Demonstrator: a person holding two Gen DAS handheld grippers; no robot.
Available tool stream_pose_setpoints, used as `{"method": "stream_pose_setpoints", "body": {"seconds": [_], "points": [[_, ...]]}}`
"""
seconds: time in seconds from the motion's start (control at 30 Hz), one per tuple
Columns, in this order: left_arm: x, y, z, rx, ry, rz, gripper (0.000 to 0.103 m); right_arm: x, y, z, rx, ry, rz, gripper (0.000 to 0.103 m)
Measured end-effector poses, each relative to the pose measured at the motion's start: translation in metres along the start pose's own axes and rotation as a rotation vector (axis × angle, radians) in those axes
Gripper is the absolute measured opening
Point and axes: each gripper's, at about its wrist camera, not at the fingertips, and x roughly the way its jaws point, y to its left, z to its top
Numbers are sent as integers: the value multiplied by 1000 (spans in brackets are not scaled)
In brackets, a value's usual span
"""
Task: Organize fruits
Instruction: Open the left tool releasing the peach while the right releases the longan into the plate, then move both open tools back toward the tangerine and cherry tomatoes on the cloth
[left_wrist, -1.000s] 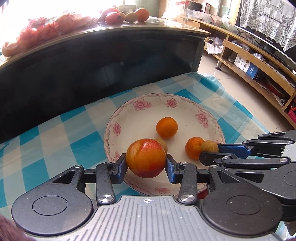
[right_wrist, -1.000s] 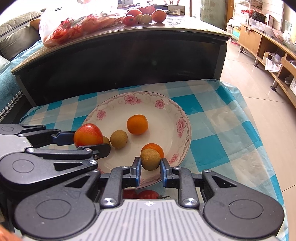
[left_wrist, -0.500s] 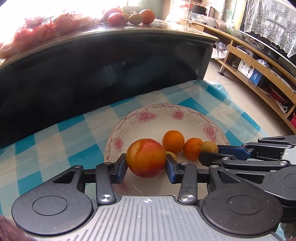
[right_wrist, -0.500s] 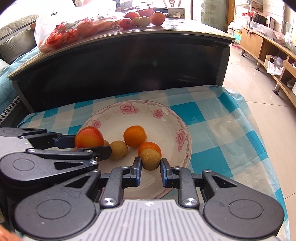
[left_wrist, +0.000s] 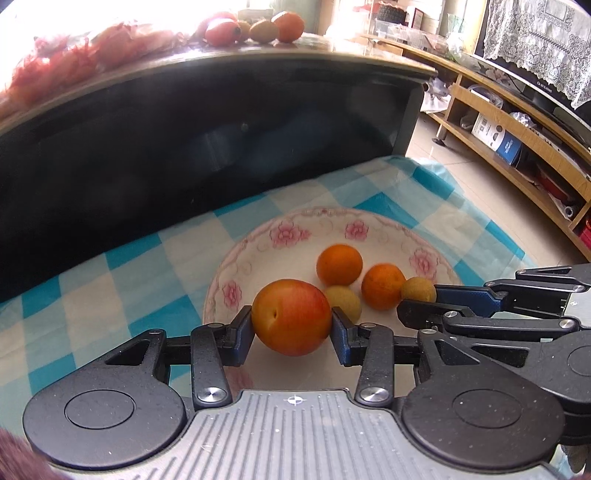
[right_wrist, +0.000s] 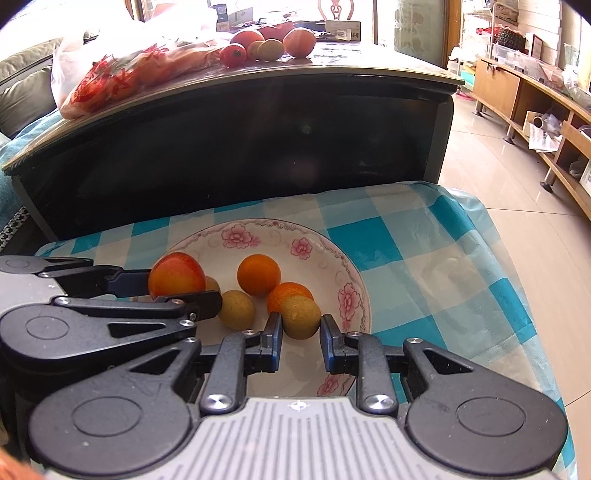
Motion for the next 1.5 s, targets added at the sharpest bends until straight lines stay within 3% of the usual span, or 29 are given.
{"method": "stream_pose_setpoints", "body": {"seconds": [0.3, 0.87, 1.5], "points": [[-10, -2, -8, 13, 0, 23, 51, -1, 6, -11, -38, 41, 2, 28], [-46, -8, -11, 22, -68, 5, 60, -27, 5, -9, -3, -5, 22, 29], [-77, -18, -41, 28, -67, 5, 60, -64, 14, -36, 6, -9, 3, 29]]}}
